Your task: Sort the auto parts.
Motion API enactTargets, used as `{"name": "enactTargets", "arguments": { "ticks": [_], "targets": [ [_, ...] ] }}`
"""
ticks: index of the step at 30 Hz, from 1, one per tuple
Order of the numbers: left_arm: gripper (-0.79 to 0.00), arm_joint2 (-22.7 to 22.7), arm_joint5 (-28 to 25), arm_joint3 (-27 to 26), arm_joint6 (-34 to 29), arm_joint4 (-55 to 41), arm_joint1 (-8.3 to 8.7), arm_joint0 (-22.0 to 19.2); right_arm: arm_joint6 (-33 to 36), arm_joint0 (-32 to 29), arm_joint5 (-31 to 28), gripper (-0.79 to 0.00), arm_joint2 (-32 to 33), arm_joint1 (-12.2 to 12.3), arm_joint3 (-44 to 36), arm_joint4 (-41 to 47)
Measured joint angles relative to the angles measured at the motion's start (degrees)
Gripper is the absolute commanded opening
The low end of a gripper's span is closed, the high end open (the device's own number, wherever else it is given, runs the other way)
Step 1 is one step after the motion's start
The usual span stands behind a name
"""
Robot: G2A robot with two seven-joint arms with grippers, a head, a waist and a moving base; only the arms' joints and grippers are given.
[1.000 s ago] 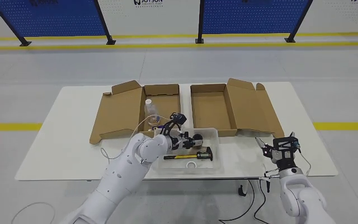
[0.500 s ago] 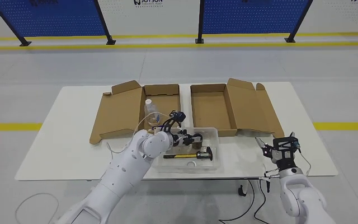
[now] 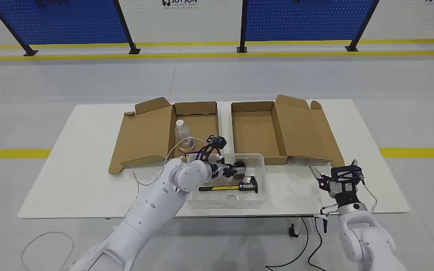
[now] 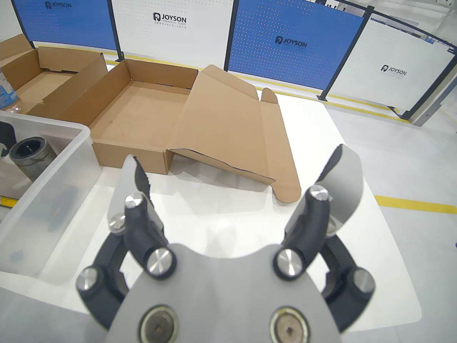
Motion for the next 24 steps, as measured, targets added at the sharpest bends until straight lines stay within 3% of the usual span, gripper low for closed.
{"name": "enactTargets", "arguments": {
  "ticks": [5,24],
  "targets": [
    [0.0,-0.3,-0.8,-2.2,-1.0,1.6,0.36,0.6,0.0,0.0,0.0,0.0,0.0,0.0,0.0,0.0],
    [0.0,-0.6,0.5,-2.5,-0.2,1.2,0.34,1.3,0.0,0.0,0.0,0.0,0.0,0.0,0.0,0.0]
  ]
}}
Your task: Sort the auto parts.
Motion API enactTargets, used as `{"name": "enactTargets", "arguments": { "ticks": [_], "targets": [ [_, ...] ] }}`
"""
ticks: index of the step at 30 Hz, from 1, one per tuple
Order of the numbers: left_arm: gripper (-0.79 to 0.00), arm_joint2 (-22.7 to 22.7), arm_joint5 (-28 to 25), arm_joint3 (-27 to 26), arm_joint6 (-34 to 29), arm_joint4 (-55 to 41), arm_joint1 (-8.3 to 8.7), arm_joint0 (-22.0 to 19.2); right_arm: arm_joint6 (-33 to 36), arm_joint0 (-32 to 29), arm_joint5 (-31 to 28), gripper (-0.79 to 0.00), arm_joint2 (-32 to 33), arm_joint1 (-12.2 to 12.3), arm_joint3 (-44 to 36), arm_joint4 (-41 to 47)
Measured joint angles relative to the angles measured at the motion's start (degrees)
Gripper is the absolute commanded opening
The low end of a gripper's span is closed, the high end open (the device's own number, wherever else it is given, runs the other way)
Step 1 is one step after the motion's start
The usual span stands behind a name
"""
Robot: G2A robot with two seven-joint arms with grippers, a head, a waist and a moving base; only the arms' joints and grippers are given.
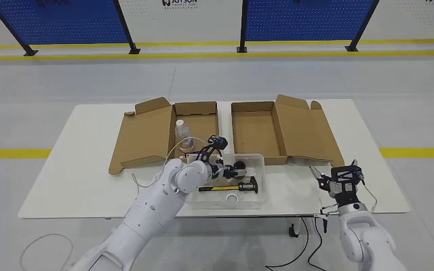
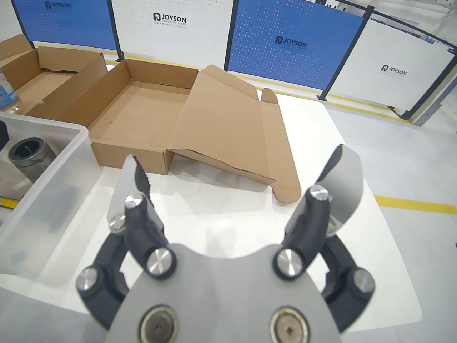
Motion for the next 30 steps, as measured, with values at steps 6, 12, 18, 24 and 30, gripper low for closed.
{"name": "enactTargets", "arguments": {
  "ticks": [6,12,18,24,30],
  "targets": [
    [0.0,-1.1,4.2,-2.7,-0.2,-2.1,-0.04,1.6,0.0,0.0,0.0,0.0,0.0,0.0,0.0,0.0],
    [0.0,-1.1,11.1,-3.9,-0.4,-3.9,-0.53,2.5,0.0,0.0,0.0,0.0,0.0,0.0,0.0,0.0],
    [0.0,0.2,16.7,-2.8,0.0,-4.4,-1.49,1.2,0.0,0.0,0.0,0.0,0.0,0.0,0.0,0.0],
    [0.0,0.7,20.5,-1.3,0.2,-5.0,-2.27,-0.2,0.0,0.0,0.0,0.0,0.0,0.0,0.0,0.0],
    [-0.092,1.6,22.5,0.1,-0.5,-5.2,-2.96,-1.3,0.0,0.0,0.0,0.0,0.0,0.0,0.0,0.0]
  ]
}}
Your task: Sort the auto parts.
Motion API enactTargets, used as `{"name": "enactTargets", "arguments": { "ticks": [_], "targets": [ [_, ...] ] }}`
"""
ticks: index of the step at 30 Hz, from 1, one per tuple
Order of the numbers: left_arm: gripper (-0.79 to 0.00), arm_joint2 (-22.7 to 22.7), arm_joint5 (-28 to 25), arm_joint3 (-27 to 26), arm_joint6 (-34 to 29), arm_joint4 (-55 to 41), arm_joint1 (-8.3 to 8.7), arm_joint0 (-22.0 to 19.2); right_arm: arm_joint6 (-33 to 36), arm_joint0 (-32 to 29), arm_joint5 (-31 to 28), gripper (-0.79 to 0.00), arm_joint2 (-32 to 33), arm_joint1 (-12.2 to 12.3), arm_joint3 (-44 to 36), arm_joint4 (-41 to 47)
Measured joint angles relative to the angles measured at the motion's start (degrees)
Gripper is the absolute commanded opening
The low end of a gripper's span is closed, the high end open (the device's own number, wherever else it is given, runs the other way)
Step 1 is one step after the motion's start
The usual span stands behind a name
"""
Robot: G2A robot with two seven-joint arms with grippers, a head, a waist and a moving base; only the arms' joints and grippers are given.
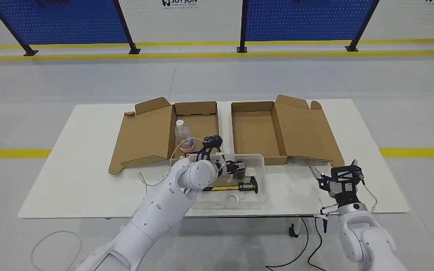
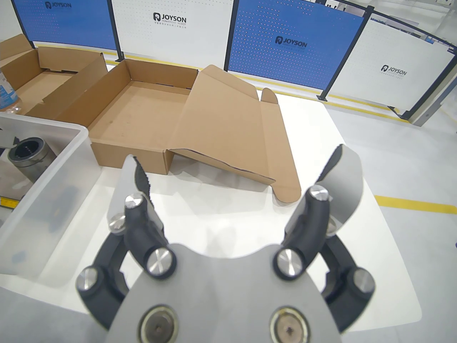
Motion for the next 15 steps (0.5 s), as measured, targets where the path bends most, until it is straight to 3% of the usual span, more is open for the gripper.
{"name": "enactTargets", "arguments": {
  "ticks": [15],
  "targets": [
    [-0.265,1.7,2.2,3.2,-1.5,0.5,-1.36,-1.9,0.0,0.0,0.0,0.0,0.0,0.0,0.0,0.0]
  ]
}}
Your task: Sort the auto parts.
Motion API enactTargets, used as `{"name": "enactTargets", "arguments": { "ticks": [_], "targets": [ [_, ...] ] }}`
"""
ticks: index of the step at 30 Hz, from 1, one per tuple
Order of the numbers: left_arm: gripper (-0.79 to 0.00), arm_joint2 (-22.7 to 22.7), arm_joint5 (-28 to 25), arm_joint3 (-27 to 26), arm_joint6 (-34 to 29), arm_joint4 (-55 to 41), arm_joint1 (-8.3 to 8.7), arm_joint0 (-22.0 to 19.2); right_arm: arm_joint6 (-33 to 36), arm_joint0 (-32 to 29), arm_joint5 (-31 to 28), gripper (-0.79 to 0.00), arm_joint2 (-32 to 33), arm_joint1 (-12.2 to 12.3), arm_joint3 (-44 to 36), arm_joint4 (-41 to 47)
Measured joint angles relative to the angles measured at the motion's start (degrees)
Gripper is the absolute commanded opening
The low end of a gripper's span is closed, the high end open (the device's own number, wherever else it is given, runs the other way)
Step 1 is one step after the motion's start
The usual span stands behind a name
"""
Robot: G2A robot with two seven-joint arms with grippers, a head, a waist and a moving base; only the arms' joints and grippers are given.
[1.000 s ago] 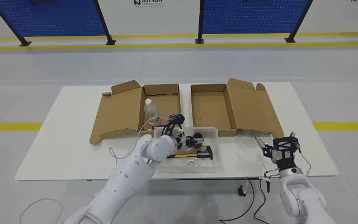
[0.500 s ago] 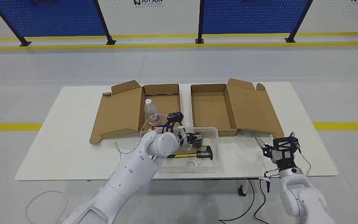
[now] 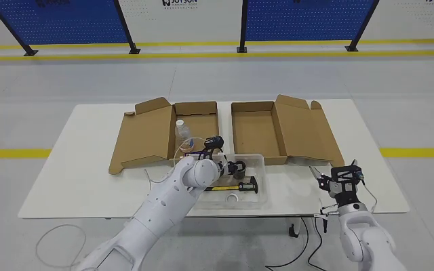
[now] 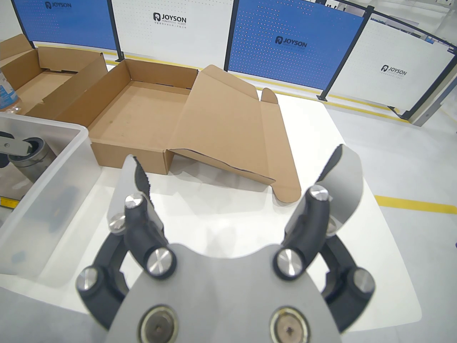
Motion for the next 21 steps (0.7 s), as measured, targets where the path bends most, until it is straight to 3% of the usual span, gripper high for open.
{"name": "enactTargets", "arguments": {
  "ticks": [10,21],
  "targets": [
    [-0.394,0.1,0.4,0.0,-0.7,0.9,-0.26,0.6,0.0,0.0,0.0,0.0,0.0,0.0,0.0,0.0],
    [-0.437,-0.6,1.0,-2.2,-3.1,3.5,0.27,2.4,0.0,0.0,0.0,0.0,0.0,0.0,0.0,0.0]
  ]
}}
